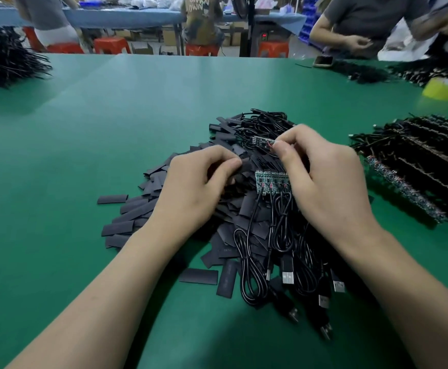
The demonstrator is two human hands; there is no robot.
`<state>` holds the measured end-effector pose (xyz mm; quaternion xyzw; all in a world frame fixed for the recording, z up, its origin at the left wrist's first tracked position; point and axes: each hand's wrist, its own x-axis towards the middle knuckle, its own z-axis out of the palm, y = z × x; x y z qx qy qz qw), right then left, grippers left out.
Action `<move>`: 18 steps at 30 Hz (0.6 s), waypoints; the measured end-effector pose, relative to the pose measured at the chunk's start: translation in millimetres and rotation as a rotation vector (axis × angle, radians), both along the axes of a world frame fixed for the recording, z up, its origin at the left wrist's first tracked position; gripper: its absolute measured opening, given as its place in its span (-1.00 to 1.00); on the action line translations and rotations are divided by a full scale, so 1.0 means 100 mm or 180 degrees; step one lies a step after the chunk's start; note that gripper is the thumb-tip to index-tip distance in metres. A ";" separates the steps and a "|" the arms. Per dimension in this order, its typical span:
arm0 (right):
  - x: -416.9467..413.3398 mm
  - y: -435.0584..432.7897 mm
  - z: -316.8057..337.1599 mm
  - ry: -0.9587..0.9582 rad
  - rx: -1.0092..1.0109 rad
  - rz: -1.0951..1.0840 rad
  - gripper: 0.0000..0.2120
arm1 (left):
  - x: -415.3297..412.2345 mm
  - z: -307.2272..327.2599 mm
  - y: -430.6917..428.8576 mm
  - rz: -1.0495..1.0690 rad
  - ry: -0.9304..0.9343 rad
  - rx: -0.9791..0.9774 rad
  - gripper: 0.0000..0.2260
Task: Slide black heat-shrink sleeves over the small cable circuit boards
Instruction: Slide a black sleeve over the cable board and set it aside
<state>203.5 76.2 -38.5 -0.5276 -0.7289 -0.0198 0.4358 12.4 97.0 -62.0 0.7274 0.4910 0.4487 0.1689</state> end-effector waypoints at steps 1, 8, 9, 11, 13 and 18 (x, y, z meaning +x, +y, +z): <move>-0.02 0.00 -0.02 0.0052 -0.0140 0.0011 -0.83 | 0.02 0.01 -0.01 -0.0203 -0.0408 -0.0184 -0.86; -0.07 0.01 -0.06 0.0587 -0.0872 0.0185 -0.73 | 0.10 -0.03 -0.04 -0.0822 -0.1368 -0.0492 -0.86; -0.08 0.02 -0.05 0.0593 -0.0890 0.0227 -0.74 | 0.10 -0.04 -0.04 -0.0822 -0.1386 -0.0490 -0.85; -0.08 0.02 -0.06 0.0614 -0.0886 0.0290 -0.73 | 0.11 -0.06 -0.04 -0.0801 -0.1341 -0.0393 -0.88; -0.07 0.03 -0.08 0.0632 -0.0859 0.0296 -0.72 | 0.10 -0.08 -0.06 -0.0747 -0.1062 -0.0160 -0.87; -0.05 0.06 -0.11 0.0605 -0.0877 0.0262 -0.69 | 0.09 -0.10 -0.05 -0.0388 -0.0084 0.0547 -0.72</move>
